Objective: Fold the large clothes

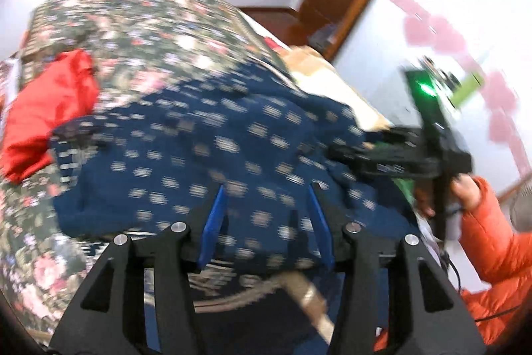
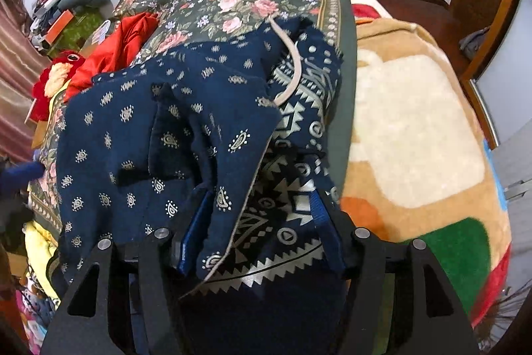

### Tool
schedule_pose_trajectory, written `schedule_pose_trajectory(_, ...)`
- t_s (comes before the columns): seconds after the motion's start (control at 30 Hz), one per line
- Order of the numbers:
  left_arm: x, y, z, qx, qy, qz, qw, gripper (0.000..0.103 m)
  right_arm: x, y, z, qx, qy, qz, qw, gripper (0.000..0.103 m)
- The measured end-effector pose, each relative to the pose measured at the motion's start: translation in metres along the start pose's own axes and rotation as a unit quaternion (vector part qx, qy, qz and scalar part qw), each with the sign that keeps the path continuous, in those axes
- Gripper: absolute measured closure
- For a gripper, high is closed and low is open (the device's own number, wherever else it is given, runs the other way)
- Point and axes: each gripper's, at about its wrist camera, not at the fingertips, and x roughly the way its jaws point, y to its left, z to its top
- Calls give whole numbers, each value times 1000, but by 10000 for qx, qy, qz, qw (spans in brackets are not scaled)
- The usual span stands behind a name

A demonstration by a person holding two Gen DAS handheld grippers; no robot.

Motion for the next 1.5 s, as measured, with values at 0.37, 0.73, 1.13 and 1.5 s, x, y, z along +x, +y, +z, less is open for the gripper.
schedule_pose_trajectory(0.37, -31, 122, 0, -1317, -540, 1250, 9819, 47, -36, -14, 40, 359, -886, 130, 9953, 35)
schedule_pose_trajectory(0.73, 11, 232, -32, -2984, -87, 1046, 9486, 42, 17, -52, 64, 1193, -476, 247, 9914, 35)
schedule_pose_trajectory(1.13, 76, 286, -31, -3759, -38, 26, 9266, 42, 69, -73, 77, 1593, -135, 657, 9850, 35)
schedule_pose_trajectory(1.5, 101, 303, -5, -3780, -392, -58, 9250, 42, 110, -74, 103, 1469, 36, 686, 9868, 46)
